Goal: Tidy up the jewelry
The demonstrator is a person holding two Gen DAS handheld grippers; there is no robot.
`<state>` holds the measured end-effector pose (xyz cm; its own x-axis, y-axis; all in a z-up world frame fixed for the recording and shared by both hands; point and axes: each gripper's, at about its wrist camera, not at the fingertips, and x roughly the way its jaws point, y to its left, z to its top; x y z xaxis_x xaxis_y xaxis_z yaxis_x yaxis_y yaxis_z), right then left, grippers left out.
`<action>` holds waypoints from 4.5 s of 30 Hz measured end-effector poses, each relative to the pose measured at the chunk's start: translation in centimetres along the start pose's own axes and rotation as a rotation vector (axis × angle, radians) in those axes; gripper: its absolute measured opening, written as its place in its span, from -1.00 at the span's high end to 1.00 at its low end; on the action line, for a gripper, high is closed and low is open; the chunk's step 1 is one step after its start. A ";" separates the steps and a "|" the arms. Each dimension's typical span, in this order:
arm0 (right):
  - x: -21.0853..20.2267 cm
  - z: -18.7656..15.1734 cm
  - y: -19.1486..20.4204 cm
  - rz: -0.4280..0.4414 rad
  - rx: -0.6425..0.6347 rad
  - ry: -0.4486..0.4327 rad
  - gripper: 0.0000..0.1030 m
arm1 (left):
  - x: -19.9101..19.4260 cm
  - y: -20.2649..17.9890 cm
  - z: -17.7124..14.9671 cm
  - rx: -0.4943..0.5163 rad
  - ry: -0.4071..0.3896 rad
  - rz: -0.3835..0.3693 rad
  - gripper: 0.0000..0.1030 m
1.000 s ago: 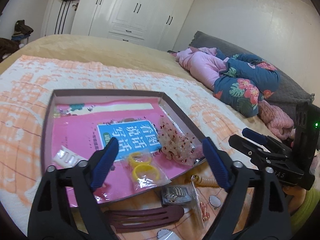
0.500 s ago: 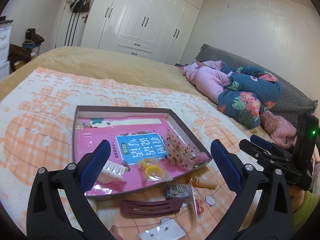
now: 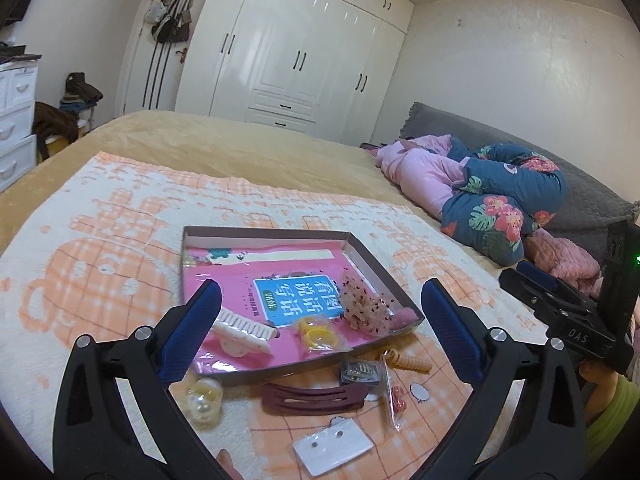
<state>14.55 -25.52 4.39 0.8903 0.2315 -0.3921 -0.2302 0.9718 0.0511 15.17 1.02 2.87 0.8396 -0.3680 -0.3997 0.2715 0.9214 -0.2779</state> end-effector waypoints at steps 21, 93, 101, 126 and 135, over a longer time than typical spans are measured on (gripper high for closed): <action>-2.1 -0.2 3.1 0.080 -0.069 -0.038 -0.75 | -4.6 1.2 -1.4 -0.005 -0.042 0.073 -0.78; 4.4 -9.0 1.1 0.151 0.017 0.295 -0.76 | 5.2 -1.4 -12.3 0.161 0.369 -0.002 -0.78; 6.5 -8.3 2.1 0.187 0.047 0.369 -0.75 | 6.5 -1.7 -12.4 0.174 0.374 -0.003 -0.48; 9.0 -11.2 2.5 0.257 0.095 0.518 0.05 | 3.5 -0.4 -11.9 0.159 0.319 -0.012 -0.33; 6.2 -10.8 1.5 0.227 0.065 0.443 0.18 | 3.1 -0.6 -11.4 0.162 0.287 -0.013 -0.33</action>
<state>15.51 -23.14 -7.87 0.5646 0.4099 -0.7163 -0.3611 0.9032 0.2322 12.21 -2.13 -8.13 0.6750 -0.3789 -0.6331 0.3722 0.9158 -0.1513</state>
